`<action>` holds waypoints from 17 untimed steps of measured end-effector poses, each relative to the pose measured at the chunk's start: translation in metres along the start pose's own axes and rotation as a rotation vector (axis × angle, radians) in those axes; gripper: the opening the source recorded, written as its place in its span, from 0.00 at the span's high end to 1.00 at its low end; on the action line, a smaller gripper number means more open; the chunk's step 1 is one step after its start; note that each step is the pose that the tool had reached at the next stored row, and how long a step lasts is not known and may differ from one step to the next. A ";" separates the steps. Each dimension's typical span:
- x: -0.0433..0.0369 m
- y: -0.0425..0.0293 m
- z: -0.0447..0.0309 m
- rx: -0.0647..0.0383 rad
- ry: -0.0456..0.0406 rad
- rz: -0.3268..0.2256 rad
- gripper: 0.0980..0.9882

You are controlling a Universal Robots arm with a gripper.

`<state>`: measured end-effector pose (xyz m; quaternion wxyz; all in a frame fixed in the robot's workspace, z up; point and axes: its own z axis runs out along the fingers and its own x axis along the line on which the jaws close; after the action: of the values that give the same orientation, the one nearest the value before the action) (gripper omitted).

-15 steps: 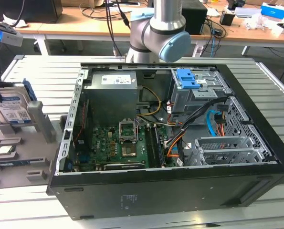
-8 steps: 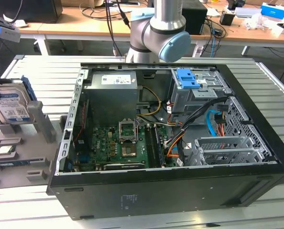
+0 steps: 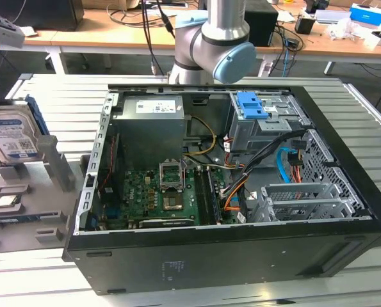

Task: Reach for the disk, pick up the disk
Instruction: 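Pick up the disk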

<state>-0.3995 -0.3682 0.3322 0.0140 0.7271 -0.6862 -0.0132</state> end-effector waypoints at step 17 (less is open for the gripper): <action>-0.0008 0.0013 -0.0350 0.000 0.0000 0.000 0.70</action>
<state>-0.3994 -0.3674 0.3671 0.0139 0.7272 -0.6862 -0.0132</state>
